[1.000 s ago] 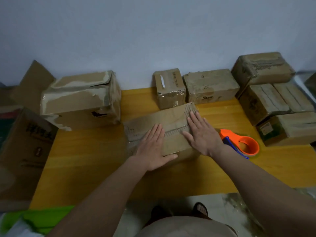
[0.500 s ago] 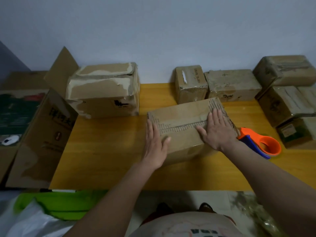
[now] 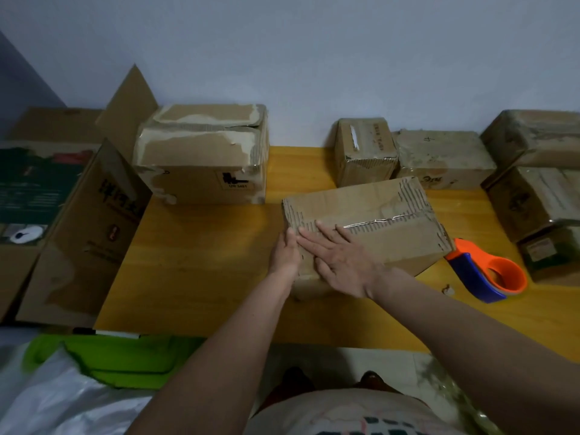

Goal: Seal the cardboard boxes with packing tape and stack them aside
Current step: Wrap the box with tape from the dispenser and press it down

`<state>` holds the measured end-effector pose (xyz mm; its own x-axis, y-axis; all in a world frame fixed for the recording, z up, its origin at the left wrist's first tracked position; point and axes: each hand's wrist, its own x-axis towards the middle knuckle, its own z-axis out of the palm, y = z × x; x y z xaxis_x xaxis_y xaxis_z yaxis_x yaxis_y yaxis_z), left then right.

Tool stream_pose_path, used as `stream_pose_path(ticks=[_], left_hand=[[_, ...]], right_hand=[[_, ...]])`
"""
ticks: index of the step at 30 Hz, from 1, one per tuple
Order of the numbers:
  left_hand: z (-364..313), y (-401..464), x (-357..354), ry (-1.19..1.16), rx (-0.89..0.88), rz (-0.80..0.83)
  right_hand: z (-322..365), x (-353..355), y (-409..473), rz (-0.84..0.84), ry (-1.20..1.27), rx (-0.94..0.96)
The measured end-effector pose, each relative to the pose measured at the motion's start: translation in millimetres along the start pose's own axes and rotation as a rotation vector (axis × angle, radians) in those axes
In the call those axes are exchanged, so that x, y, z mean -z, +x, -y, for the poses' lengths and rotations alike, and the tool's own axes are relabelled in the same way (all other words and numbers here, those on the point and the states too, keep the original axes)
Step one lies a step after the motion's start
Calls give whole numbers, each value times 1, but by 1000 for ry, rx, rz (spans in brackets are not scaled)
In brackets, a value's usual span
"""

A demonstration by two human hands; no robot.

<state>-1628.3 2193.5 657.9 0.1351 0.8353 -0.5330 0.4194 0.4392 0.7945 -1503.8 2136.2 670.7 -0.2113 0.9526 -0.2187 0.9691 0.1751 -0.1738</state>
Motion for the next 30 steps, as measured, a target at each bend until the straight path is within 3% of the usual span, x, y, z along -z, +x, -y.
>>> stream_pose_path(ticks=[5,8,11,13,15,17,19,26,28,30], left_hand=[[-2,5,1,194,115,70],[-3,7,0,244,89,42],[-4,3,-4,280,-47,-41],[-5,0,-5,340,-105,-87],[-9,-1,-6,435,-148,-128],[-12,-1,-7,518,-181,-170],[-14,0,-10,530,-200,-211],[-35,-12,-34,886,-397,-266],[-46,-26,-56,964,-556,-112],[-51,-40,-82,1053,-687,158]], right_hand=[[-9,-1,-6,-38,18,-1],[-33,4,-21,-122,41,-316],[-73,10,-37,-117,-23,-642],[-91,13,-43,-173,71,-821],[-102,17,-44,-338,300,-942],[-110,23,-46,-457,494,-952],[-117,28,-49,-463,561,-922],[-138,30,-62,-284,787,-943],[-138,26,-63,-280,784,-948],[-137,24,-66,-260,774,-939]])
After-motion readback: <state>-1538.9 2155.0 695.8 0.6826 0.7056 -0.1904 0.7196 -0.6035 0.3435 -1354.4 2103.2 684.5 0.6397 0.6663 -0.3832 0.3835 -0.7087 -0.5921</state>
